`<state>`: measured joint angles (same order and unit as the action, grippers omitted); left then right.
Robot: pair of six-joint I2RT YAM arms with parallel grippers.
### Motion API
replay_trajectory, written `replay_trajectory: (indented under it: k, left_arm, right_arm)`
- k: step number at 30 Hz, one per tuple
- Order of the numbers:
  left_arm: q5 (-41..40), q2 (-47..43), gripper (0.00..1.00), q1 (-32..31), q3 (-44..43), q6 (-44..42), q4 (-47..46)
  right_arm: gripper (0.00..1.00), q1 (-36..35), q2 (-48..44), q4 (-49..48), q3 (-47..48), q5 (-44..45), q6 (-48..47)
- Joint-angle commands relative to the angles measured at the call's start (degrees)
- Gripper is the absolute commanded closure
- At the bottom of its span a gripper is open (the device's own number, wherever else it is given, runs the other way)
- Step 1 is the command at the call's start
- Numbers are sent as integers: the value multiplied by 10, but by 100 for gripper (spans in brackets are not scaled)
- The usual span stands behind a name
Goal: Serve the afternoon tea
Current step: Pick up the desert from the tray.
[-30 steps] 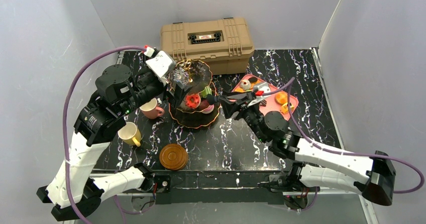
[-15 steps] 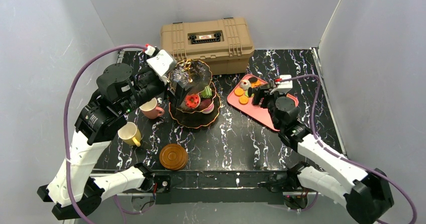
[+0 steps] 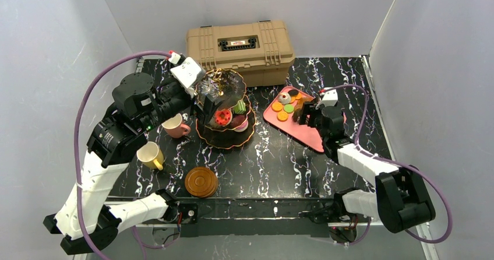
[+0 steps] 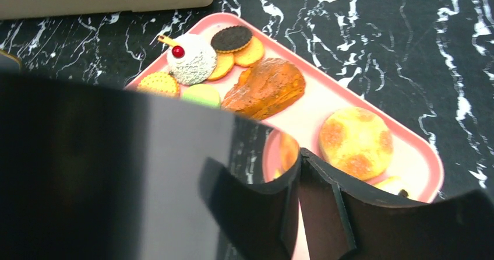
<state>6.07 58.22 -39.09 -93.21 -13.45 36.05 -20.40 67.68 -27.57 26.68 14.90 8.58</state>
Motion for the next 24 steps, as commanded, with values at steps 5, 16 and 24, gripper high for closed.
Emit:
replay_trajectory:
  k: [5, 16, 24]
  left_arm:
    - [8, 0, 2, 5, -13, 4, -2]
    - [9, 2, 2, 4, -12, 4, -4]
    - [10, 4, 2, 4, -21, 4, -1]
  right_arm:
    - [21, 19, 60, -89, 24, -77, -11]
    - [36, 19, 75, -78, 39, -101, -37]
    - [64, 19, 55, -57, 45, -124, -35]
